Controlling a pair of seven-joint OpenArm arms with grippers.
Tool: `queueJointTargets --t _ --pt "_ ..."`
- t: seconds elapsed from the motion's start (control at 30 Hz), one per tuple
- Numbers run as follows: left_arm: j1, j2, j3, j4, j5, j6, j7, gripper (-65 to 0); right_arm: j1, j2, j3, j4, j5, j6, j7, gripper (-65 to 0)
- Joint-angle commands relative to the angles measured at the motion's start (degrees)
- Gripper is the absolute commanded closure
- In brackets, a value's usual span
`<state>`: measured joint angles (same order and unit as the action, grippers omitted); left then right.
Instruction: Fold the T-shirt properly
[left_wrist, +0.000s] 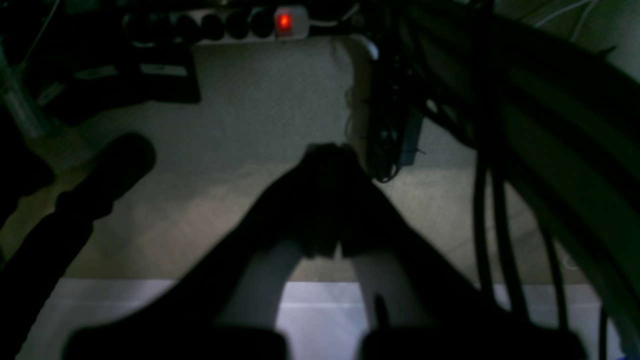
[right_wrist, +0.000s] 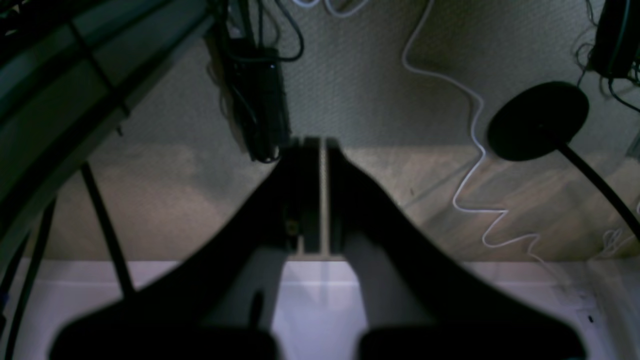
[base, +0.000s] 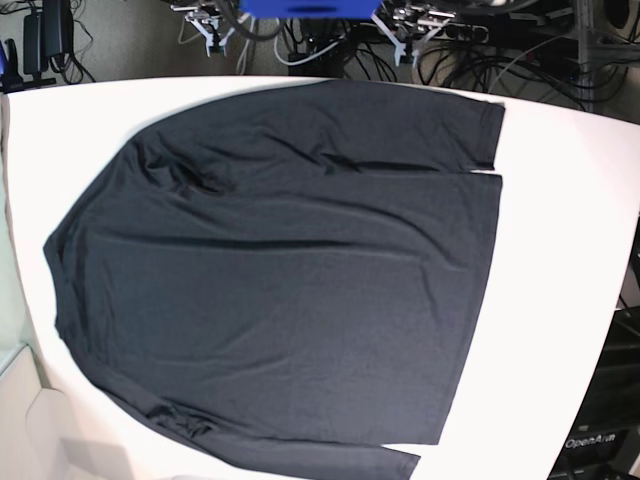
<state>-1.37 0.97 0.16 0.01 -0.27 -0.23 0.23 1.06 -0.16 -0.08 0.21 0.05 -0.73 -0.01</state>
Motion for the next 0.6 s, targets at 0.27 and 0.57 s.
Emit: queueJointTargets --t 0.27,0.57 --pt "0.0 0.0 0.2 0.0 0.2 0.0 0.2 -0.3 0.0 0.0 0.0 0.0 0.2 0.6 0.1 0.0" --pt "0.0 0.0 0.2 0.0 0.2 0.0 -0.1 -0.3 0.0 0.0 0.2 0.0 0.2 0.6 0.1 0.0"
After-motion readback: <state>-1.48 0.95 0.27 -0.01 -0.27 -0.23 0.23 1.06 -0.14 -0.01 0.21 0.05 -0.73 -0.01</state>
